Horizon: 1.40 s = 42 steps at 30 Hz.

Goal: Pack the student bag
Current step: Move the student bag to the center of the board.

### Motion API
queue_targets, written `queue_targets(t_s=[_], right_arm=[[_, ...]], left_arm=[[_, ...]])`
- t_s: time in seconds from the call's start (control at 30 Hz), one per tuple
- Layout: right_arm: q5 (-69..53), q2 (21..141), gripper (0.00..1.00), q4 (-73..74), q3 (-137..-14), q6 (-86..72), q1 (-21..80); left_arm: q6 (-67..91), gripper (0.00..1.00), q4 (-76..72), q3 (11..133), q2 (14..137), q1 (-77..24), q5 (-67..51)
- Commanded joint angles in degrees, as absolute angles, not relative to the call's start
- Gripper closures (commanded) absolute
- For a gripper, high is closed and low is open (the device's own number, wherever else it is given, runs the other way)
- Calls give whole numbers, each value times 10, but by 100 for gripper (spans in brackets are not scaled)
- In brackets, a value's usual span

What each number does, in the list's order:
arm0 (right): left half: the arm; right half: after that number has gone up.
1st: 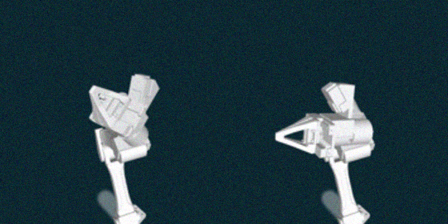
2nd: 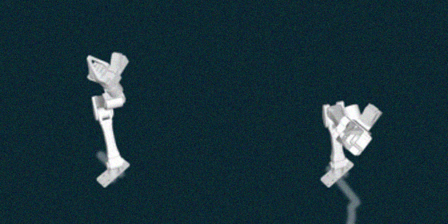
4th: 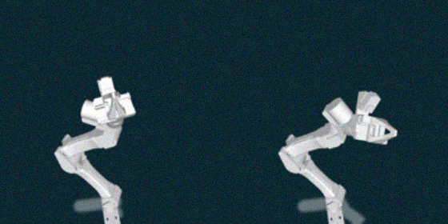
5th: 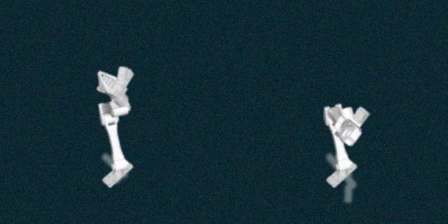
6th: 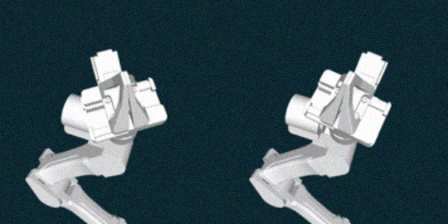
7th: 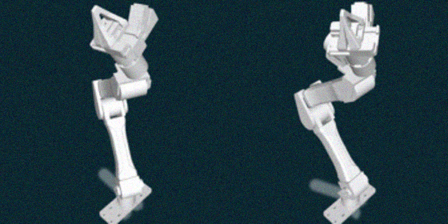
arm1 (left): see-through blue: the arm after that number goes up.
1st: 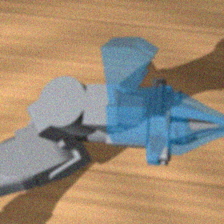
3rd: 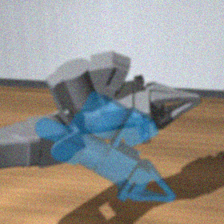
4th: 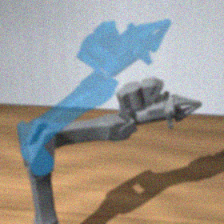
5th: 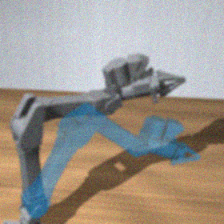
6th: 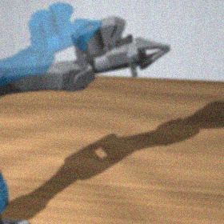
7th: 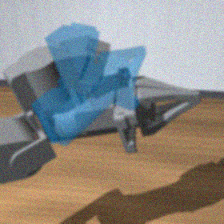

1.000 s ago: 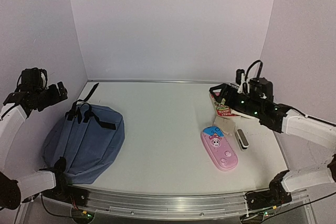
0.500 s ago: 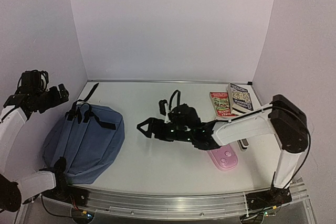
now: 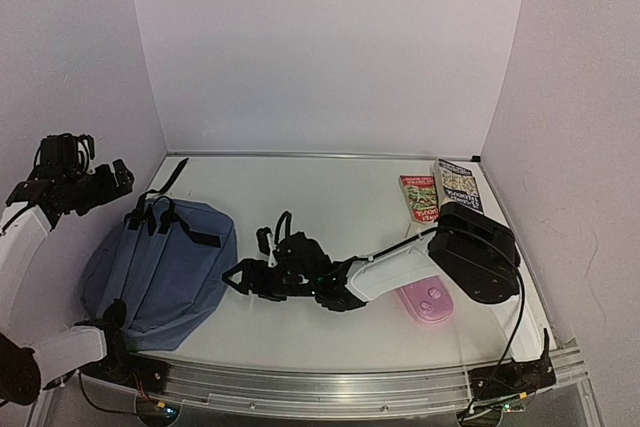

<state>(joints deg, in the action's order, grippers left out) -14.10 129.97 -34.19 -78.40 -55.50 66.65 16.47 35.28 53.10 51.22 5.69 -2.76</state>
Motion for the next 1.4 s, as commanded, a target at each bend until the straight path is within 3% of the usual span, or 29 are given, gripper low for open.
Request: queue_targets(t_s=[0.0, 0.63, 0.7, 0.83, 0.93, 1.37], right_arm=[[-147, 1339, 27, -388, -833, -585, 667], [-154, 1467, 48, -392, -973, -648, 667], [-148, 1471, 56, -393, -981, -653, 667], [-125, 1455, 84, -392, -976, -651, 666], [-92, 1413, 99, -392, -931, -635, 660], [12, 1143, 100, -359, -622, -575, 566]], left_arm=[[165, 0, 330, 529, 503, 57, -52], [161, 0, 321, 524, 523, 57, -103], [161, 0, 319, 523, 524, 57, -112], [159, 0, 313, 520, 528, 57, -136], [158, 0, 309, 519, 530, 57, -154], [155, 0, 299, 513, 528, 57, -183]])
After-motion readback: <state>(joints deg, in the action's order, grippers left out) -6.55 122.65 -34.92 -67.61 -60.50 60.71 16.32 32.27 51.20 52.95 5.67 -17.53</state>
